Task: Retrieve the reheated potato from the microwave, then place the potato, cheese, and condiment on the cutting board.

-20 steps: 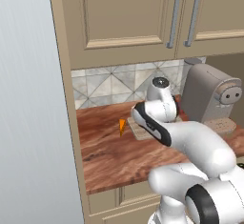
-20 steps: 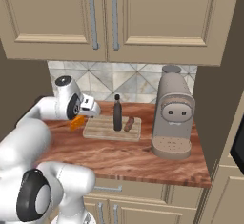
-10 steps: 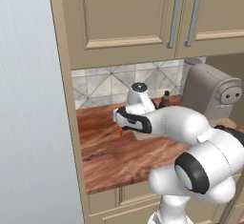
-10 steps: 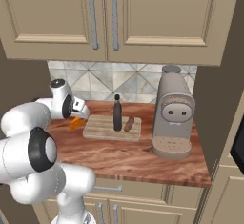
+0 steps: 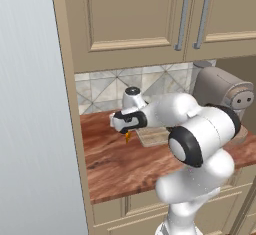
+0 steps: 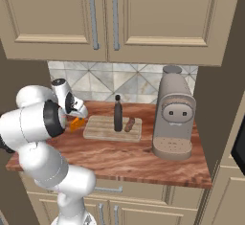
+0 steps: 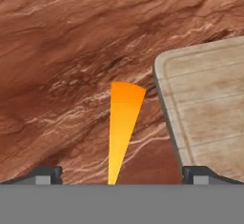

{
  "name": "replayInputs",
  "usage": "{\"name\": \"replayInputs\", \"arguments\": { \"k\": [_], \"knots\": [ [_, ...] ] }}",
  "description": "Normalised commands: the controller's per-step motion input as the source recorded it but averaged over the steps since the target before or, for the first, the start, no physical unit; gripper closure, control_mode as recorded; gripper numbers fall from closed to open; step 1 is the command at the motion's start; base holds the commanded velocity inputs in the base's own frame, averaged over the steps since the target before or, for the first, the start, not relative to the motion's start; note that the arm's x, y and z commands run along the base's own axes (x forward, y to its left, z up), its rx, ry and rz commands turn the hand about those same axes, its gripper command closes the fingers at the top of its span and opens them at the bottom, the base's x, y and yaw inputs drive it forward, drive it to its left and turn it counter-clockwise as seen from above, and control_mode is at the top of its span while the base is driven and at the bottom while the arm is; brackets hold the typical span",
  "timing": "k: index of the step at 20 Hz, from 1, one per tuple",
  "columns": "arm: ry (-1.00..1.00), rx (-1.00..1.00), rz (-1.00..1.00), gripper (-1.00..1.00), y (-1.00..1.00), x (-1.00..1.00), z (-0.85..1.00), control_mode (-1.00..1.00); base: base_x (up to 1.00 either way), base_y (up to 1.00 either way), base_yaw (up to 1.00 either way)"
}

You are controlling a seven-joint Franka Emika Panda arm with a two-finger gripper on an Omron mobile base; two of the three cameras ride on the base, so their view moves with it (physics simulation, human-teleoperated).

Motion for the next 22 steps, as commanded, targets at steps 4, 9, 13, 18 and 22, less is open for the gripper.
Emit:
{"name": "replayInputs", "arguments": {
  "k": [4, 9, 13, 18, 22],
  "knots": [
    [0.09, -0.01, -0.12, -1.0, -0.01, 0.3, -0.41, -1.0, 0.0, 0.0, 0.0],
    [0.03, 0.0, -0.09, -1.0, 0.02, 0.29, -0.33, -1.0, 0.0, 0.0, 0.0],
    [0.09, 0.0, -0.08, -1.0, 0.11, 0.14, -0.43, -1.0, 0.0, 0.0, 0.0],
    [0.11, 0.0, -0.07, 1.0, 0.08, 0.16, -0.36, -1.0, 0.0, 0.0, 0.0],
    [0.09, 0.0, -0.03, 1.0, 0.0, -0.02, -0.02, -1.0, 0.0, 0.0, 0.0]
  ]
}}
